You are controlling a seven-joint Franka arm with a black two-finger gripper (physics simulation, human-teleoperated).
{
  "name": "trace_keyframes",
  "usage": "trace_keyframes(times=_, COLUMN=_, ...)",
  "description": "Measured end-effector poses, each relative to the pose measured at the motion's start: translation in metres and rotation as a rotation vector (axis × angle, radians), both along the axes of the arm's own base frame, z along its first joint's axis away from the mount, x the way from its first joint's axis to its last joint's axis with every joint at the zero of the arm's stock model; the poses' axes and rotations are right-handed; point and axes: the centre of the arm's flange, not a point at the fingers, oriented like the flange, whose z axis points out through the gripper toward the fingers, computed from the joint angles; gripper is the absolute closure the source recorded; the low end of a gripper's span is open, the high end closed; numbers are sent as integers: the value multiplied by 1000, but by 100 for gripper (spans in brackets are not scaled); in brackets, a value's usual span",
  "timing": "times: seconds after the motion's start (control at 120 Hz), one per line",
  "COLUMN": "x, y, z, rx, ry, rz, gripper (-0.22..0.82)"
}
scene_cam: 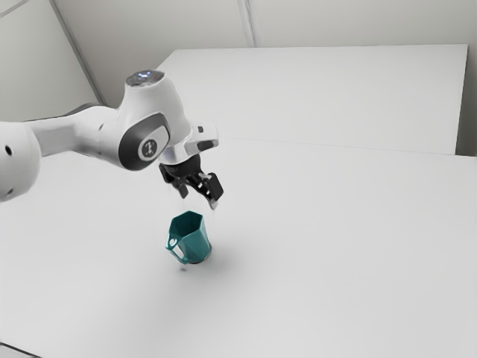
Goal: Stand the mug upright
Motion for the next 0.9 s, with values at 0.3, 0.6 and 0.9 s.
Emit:
trace_keyframes(times=0.3, x=23, y=10, z=42, rx=-24, ry=59, rz=48, gripper=3)
trace_keyframes(times=0.6, x=43, y=29, z=103, rx=-38, ry=82, rz=88, gripper=2)
trace_keyframes(times=0.9, x=55, y=46, z=152, rx=-38, ry=66, rz=118, gripper=2)
